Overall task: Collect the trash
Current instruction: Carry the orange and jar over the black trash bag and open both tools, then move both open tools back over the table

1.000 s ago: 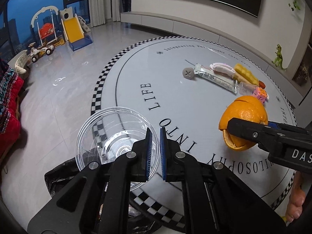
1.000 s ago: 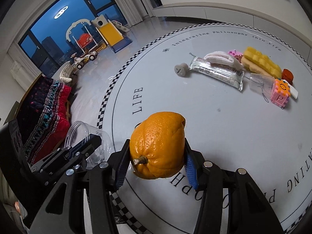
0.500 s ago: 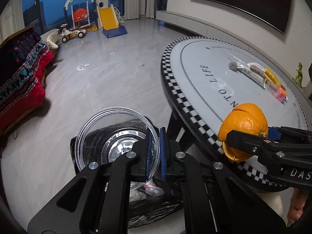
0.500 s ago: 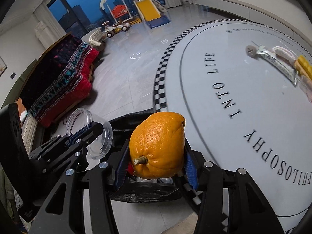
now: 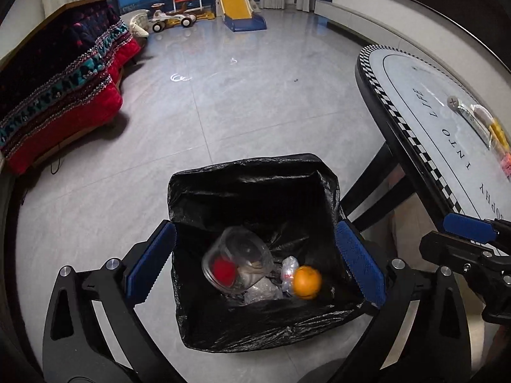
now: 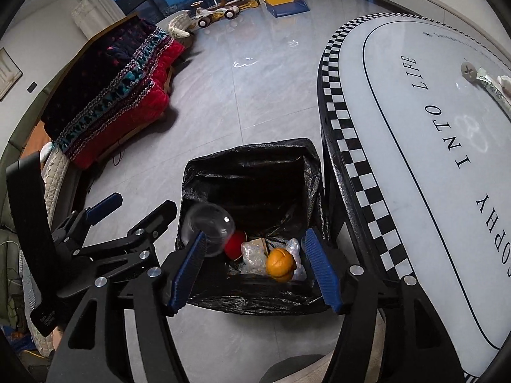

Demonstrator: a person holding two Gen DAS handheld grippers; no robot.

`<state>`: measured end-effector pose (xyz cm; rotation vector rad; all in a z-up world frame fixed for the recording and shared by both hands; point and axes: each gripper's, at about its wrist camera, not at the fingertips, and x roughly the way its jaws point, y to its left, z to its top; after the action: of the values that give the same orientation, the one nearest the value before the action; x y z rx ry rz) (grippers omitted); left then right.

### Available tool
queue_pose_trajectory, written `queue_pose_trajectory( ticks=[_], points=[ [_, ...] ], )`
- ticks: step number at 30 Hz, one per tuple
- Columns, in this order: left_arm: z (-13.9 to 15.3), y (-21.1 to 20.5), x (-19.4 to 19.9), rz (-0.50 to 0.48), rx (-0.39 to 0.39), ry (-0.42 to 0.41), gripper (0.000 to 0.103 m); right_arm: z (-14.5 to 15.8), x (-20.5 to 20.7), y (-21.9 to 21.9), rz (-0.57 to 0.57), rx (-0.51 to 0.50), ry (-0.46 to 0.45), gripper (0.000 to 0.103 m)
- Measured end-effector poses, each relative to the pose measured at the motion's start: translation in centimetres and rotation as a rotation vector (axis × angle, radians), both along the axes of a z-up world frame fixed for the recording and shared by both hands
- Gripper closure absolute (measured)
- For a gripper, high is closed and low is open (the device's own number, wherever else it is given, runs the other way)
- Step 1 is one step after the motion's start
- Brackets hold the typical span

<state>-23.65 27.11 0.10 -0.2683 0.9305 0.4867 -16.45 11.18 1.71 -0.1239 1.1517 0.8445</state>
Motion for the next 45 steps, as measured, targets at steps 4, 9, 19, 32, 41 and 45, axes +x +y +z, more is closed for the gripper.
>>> queue_pose_trajectory(
  ticks=[4,9,19,32,41,45],
  points=[
    [0.1,0.1,-0.1,0.002,0.000,-0.002,0.006,0.2,-0.1,-0.2,-0.001,0.004,-0.009,0.037],
    [0.2,-0.4,0.0,-0.007,0.004,0.004,0.006,0.3,0.1,-0.6,-0.012,0.017,-0.003,0.037],
    [1.9,-3.1,2.2,-0.081,0.011,-0.030,0.006,1.4,2.0,-3.3,-0.073,0.054,-0.020,0.037],
    [4.4,-8.5,9.3,-0.228,0.017,-0.048,0.006,3.0,7.1,-9.1,-0.197,0.071,-0.049,0.037],
    [5.5,-13.9,16.1,-0.347,0.048,-0.053,0.006,3.9,13.6,-15.3,-0.345,0.050,-0.080,0.037],
    [5.7,-16.3,19.2,-0.398,0.067,-0.055,0.006,3.9,17.1,-18.1,-0.418,0.044,-0.083,0.037]
  ],
)
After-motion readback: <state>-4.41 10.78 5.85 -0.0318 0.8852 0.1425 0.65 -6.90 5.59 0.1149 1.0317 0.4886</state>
